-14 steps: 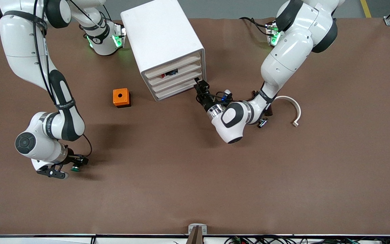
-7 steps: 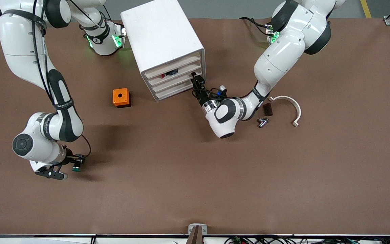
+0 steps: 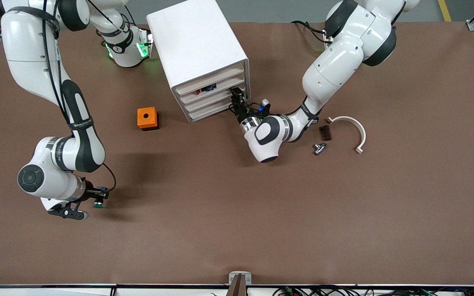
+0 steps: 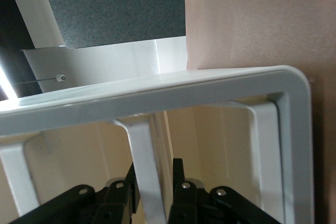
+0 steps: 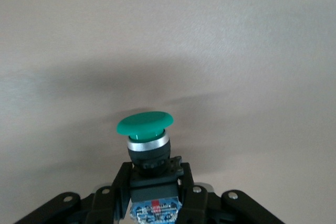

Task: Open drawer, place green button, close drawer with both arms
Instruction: 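Open the drawer with the left gripper while the right gripper lifts the button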

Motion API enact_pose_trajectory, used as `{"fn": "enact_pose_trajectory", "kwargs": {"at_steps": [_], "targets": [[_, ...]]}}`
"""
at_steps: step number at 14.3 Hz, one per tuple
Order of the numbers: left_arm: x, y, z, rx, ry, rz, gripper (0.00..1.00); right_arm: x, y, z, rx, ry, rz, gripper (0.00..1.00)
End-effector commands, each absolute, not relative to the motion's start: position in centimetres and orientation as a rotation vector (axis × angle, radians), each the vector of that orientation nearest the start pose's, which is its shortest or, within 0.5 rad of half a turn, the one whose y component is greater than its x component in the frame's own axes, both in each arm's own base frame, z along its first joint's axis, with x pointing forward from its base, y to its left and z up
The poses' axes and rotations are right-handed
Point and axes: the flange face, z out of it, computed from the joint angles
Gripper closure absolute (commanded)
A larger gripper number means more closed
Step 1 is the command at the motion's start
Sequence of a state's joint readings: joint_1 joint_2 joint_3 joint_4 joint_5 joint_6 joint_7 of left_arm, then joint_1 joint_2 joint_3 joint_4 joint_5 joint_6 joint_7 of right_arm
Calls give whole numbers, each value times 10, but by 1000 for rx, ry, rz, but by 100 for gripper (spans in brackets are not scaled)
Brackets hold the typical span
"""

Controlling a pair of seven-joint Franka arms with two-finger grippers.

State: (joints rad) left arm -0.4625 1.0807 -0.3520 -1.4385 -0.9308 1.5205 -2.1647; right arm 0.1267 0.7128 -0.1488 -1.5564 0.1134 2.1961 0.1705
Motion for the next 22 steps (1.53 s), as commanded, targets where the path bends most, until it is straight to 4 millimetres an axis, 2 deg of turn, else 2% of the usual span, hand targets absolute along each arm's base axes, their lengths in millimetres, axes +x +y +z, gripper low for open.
{"fn": "enact_pose_trajectory", "kwargs": {"at_steps": [1,3,5,8,13,15,19,22], "targets": [[388,-503,99,-1088,-1508,1541,80,700,11,250,-3107,447,131,100],[390,-503,100,-1093,-1509,1545,84,697,27,263,-3100,491,156,100],[392,-502,100,-1090,-1511,1548,87,693,52,287,-3088,564,193,100],[398,-498,101,-1087,-1521,1555,92,691,77,322,-3069,692,280,100],[425,-477,102,-1060,-1568,1589,98,675,111,382,-2969,880,355,100],[436,-468,102,-1045,-1587,1602,98,666,134,401,-2953,941,348,100],[463,-443,105,-1017,-1634,1634,97,649,179,428,-2917,1076,337,100],[479,-426,105,-1002,-1665,1658,96,639,198,441,-2902,1139,340,100]]}}
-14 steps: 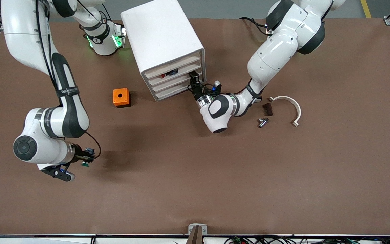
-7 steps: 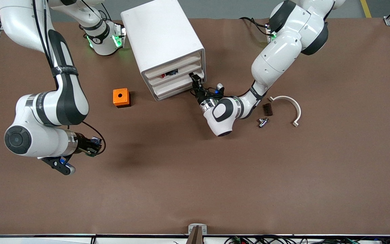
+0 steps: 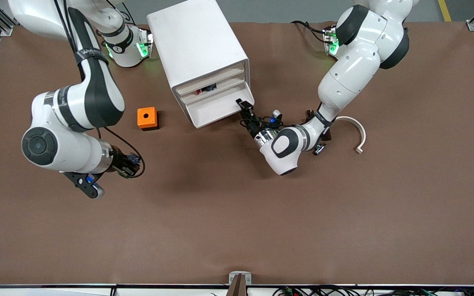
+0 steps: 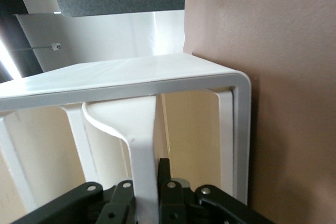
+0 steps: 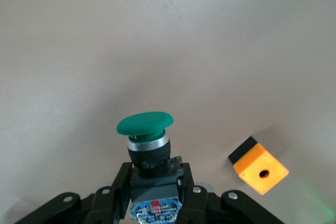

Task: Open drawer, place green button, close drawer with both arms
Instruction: 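Open the drawer with the left gripper while the right gripper lifts the button, then lower the green button into the drawer while the left gripper releases the drawer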

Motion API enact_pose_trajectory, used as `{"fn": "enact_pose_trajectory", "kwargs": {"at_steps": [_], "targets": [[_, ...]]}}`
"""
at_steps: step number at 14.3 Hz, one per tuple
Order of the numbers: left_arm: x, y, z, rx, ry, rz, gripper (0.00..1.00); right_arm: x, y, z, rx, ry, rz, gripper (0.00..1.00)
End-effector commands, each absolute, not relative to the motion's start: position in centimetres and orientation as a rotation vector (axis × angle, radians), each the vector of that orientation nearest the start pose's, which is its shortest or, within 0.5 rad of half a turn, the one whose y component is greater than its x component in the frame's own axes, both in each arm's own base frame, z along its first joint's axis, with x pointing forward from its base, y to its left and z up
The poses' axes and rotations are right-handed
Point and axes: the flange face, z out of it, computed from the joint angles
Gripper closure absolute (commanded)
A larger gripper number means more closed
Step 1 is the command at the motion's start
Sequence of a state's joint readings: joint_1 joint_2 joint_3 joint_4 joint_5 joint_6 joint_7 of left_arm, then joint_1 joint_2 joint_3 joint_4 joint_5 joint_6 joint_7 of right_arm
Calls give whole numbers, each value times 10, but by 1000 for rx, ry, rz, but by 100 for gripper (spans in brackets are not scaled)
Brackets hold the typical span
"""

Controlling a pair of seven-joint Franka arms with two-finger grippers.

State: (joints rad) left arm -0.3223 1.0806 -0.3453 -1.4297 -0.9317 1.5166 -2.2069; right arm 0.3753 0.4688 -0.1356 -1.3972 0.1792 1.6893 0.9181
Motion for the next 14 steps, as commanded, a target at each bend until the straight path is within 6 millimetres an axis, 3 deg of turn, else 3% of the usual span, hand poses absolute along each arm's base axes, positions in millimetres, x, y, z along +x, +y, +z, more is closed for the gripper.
{"fn": "enact_pose_trajectory", "kwargs": {"at_steps": [1,7,10,11,13,14], "targets": [[483,-422,104,-999,-1676,1663,95,635,208,445,-2899,1148,336,100],[509,-390,105,-968,-1733,1688,93,604,271,470,-2826,1351,301,100],[512,-386,104,-964,-1740,1689,89,581,306,484,-2779,1474,291,100],[512,-388,104,-965,-1746,1690,81,576,316,483,-2770,1502,292,100],[514,-387,103,-967,-1761,1702,23,559,345,481,-2751,1555,281,100],[517,-387,104,-996,-1772,1717,3,551,361,479,-2742,1576,266,100]]}}
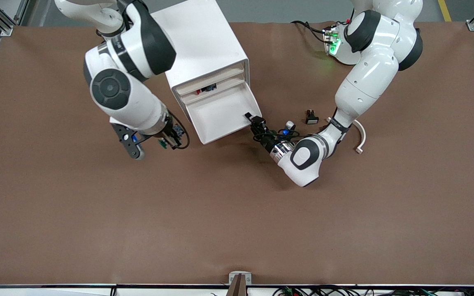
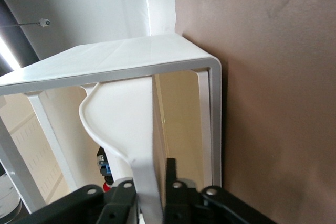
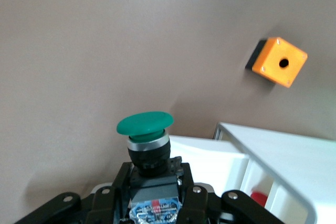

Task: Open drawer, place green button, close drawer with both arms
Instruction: 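Lower the green button into the drawer while the left gripper releases the drawer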

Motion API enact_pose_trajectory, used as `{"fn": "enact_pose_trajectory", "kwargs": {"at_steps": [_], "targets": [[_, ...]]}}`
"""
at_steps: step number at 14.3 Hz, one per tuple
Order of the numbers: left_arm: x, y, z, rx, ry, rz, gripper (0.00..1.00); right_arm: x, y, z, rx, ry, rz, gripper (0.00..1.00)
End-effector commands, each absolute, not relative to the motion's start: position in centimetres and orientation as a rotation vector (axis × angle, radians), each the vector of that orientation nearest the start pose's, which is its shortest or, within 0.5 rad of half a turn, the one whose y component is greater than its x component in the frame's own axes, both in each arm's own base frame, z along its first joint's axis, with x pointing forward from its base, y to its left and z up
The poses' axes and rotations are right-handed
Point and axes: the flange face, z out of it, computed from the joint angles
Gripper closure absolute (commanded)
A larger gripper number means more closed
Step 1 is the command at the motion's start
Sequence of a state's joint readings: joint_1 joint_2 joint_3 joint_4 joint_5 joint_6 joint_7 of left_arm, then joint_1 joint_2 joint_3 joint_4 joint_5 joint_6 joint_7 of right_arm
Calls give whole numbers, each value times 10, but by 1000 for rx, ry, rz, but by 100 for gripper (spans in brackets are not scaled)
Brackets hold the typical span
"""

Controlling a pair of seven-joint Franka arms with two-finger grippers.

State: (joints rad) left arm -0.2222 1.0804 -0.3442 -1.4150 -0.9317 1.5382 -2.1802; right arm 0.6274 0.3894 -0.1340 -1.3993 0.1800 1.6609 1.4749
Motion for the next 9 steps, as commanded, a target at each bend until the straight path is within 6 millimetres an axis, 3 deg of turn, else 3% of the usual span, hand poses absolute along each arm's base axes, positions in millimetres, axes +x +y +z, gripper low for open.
{"fn": "enact_pose_trajectory", "kwargs": {"at_steps": [1,4,9], "targets": [[517,-388,104,-1037,-1764,1745,0,545,372,473,-2729,1595,254,100],[526,-390,118,-1262,-1728,1857,0,528,402,450,-2684,1631,211,100],[550,-384,142,-1679,-1639,2020,0,486,439,393,-2682,1670,105,100]]}}
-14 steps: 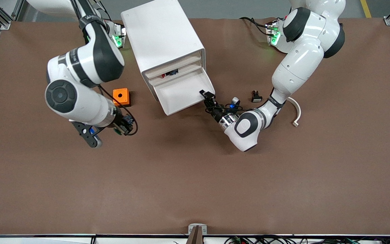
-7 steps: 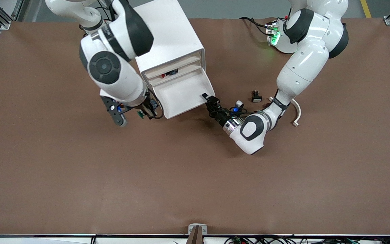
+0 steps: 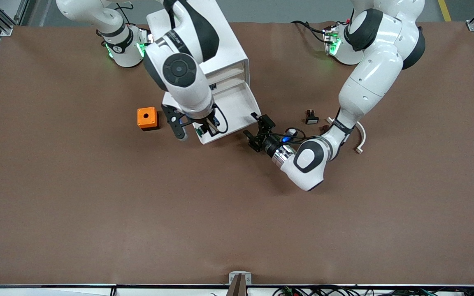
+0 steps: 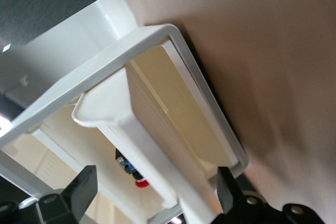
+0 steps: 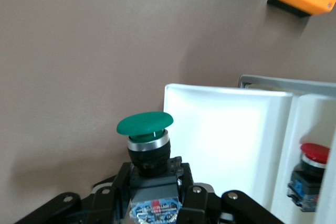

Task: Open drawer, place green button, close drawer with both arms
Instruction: 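Lower the green button into the drawer while the left gripper releases the drawer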

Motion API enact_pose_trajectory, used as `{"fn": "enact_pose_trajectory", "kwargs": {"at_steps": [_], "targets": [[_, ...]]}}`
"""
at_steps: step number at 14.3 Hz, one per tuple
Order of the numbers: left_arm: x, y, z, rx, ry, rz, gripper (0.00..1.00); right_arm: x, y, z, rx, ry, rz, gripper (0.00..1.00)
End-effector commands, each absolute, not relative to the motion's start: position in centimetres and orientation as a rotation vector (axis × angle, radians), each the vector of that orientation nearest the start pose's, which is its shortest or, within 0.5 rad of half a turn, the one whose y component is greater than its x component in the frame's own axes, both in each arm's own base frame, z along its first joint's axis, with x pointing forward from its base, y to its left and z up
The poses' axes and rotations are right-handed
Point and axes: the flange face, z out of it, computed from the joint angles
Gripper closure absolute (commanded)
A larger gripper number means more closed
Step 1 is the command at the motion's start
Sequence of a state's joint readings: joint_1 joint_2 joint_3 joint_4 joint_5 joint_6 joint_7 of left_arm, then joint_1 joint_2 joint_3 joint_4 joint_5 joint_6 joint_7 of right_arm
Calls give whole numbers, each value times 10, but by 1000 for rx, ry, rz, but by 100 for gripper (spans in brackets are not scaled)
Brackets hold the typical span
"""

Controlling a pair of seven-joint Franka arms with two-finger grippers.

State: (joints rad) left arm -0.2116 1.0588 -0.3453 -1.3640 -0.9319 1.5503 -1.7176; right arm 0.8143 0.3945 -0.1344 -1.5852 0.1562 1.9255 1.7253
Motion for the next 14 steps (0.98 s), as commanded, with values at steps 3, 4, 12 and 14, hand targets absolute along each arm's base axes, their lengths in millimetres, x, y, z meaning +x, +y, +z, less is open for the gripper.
{"fn": "enact_pose_trajectory", "kwargs": {"at_steps": [3,4,12,14], "targets": [[563,-380,158,1823,1452,-1955,0,471,447,365,-2663,1686,83,100],[568,-379,162,1855,1402,-1911,0,470,448,360,-2639,1706,75,100],[601,-375,203,2280,1046,-1388,0,436,468,304,-2593,1716,31,100],[609,-377,216,2393,990,-1215,0,434,472,298,-2596,1710,28,100]]}}
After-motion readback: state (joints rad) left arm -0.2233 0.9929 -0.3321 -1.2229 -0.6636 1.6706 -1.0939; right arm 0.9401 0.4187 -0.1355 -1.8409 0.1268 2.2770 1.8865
